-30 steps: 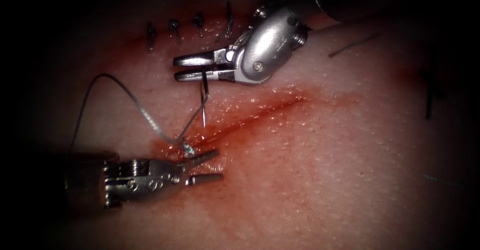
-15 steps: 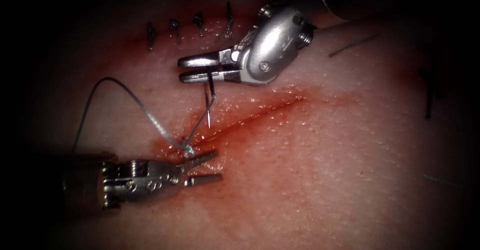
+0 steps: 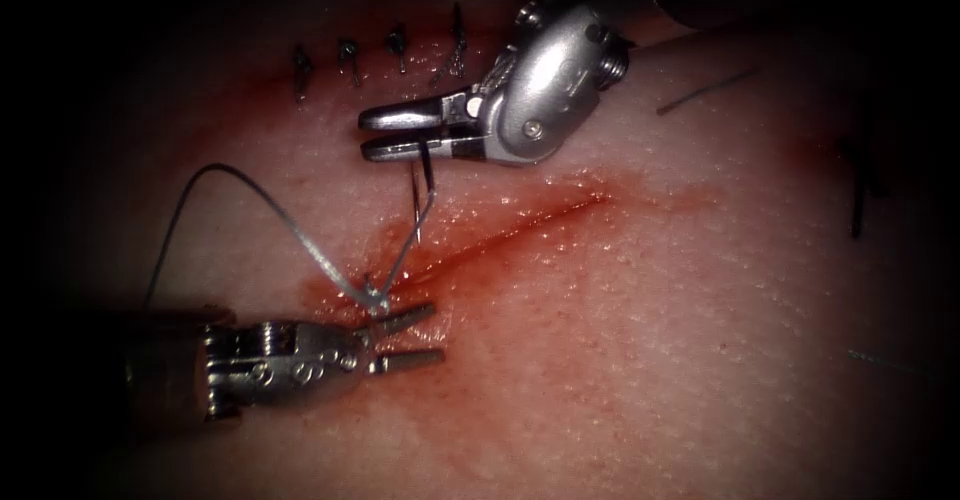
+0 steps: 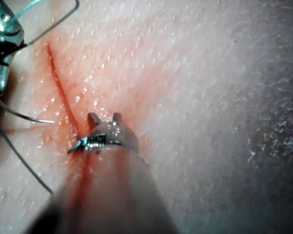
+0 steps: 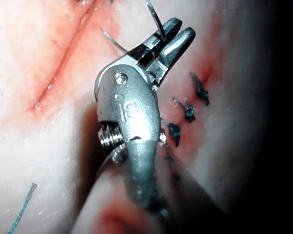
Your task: Wound Closure
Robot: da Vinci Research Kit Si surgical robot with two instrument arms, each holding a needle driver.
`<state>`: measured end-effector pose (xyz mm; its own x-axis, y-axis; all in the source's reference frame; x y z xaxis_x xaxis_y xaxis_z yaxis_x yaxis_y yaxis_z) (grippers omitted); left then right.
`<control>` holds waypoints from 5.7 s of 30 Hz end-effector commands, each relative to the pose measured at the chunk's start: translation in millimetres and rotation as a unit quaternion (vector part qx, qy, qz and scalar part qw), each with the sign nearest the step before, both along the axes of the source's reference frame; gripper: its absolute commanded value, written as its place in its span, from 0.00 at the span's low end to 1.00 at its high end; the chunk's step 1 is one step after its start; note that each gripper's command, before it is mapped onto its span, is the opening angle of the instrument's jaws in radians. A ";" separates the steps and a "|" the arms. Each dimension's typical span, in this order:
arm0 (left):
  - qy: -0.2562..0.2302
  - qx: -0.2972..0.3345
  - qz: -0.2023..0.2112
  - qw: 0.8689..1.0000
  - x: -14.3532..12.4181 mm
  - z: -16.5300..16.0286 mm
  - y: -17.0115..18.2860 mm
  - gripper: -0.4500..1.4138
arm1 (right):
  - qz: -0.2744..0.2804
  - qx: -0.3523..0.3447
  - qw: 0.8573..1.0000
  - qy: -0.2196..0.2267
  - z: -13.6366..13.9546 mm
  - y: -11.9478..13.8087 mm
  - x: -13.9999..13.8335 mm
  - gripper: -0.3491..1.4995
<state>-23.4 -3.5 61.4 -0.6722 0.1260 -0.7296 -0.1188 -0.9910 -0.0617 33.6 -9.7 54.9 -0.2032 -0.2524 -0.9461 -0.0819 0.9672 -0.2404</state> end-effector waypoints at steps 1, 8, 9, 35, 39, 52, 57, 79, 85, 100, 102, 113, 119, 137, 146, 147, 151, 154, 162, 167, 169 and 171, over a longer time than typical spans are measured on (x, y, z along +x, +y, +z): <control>0.000 0.001 0.000 1.000 -0.6 0.5 -0.6 0.40 | -0.001 -0.004 1.000 -0.002 0.7 -0.1 0.7 0.00; 0.000 0.001 0.000 1.000 -0.6 0.5 -0.6 0.39 | -0.006 -0.014 1.000 -0.020 1.6 -0.5 0.7 0.00; 0.000 0.001 0.000 1.000 -0.6 0.5 -0.6 0.39 | -0.008 -0.016 1.000 -0.025 1.8 -0.6 0.7 0.00; 0.000 0.001 0.000 1.000 -0.7 0.5 -0.6 0.37 | 0.012 -0.079 0.996 -0.048 2.6 -1.0 0.7 0.00; 0.000 0.001 0.000 1.000 -0.7 0.5 -0.6 0.37 | 0.006 -0.087 0.995 -0.054 3.3 -2.0 0.7 0.00; -0.001 0.002 0.000 1.000 -0.6 0.4 -0.6 0.39 | 0.002 -0.089 0.994 -0.056 2.6 -4.2 0.3 0.00; -0.001 0.002 0.001 1.000 -0.6 0.4 -0.6 0.40 | -0.005 -0.092 0.994 -0.052 2.1 -5.7 0.1 0.00; 0.004 0.013 -0.019 1.000 -1.8 0.7 -0.9 0.43 | -0.016 -0.065 0.996 -0.055 3.0 -8.1 -0.4 0.00; 0.027 0.030 -0.011 0.999 -2.1 1.6 -2.1 0.36 | -0.024 0.000 0.997 -0.067 4.3 -7.5 -0.6 0.00; 0.110 0.099 0.009 0.989 -0.4 5.7 -4.3 0.57 | -0.032 0.051 0.996 -0.059 4.2 -6.1 0.1 0.00; 0.124 0.103 0.007 0.987 0.2 6.1 -4.4 0.60 | -0.035 0.058 0.996 -0.058 4.0 -5.9 0.5 0.00; 0.165 0.110 0.010 0.980 1.6 7.3 -5.0 0.46 | -0.083 0.180 0.978 -0.068 3.9 -3.5 2.9 0.00; 0.181 0.130 0.024 0.975 1.5 7.1 -6.6 0.42 | -0.115 0.233 0.961 -0.091 5.8 -4.2 4.0 0.00; 0.181 0.141 0.044 0.972 3.8 6.0 -7.8 0.48 | -0.159 0.382 0.903 -0.113 6.7 -6.0 3.1 0.00; 0.180 0.141 0.046 0.972 4.2 5.9 -7.6 0.48 | -0.185 0.528 0.817 -0.141 7.0 -7.3 2.8 0.00; 0.180 0.141 0.047 0.972 4.2 5.9 -7.6 0.48 | -0.190 0.557 0.796 -0.143 7.2 -7.5 2.8 0.00; 0.178 0.143 0.050 0.972 4.6 5.6 -7.3 0.48 | -0.206 0.624 0.738 -0.154 7.7 -8.6 2.2 0.00; 0.178 0.143 0.050 0.972 4.7 5.5 -7.3 0.48 | -0.204 0.682 0.686 -0.149 7.8 -9.1 1.7 0.00; 0.180 0.143 0.048 0.972 4.7 5.0 -6.8 0.47 | -0.227 0.762 0.595 -0.120 7.2 -10.1 0.6 0.00; 0.172 0.141 0.042 0.974 4.6 4.2 -6.6 0.43 | -0.215 0.768 0.594 -0.103 6.6 -10.0 0.4 0.20; 0.161 0.138 0.035 0.977 4.6 3.8 -6.7 0.41 | -0.181 0.753 0.627 -0.090 6.4 -9.3 0.2 0.66; 0.149 0.129 0.035 0.980 4.5 3.4 -6.8 0.39 | -0.149 0.730 0.663 -0.080 6.3 -8.4 0.1 0.84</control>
<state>-18.2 -9.8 63.9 -0.8617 0.2191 -0.4576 -0.1010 -0.9580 -0.2684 32.9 -17.3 60.5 0.0818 0.9811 -0.1756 0.0739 0.1697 0.9827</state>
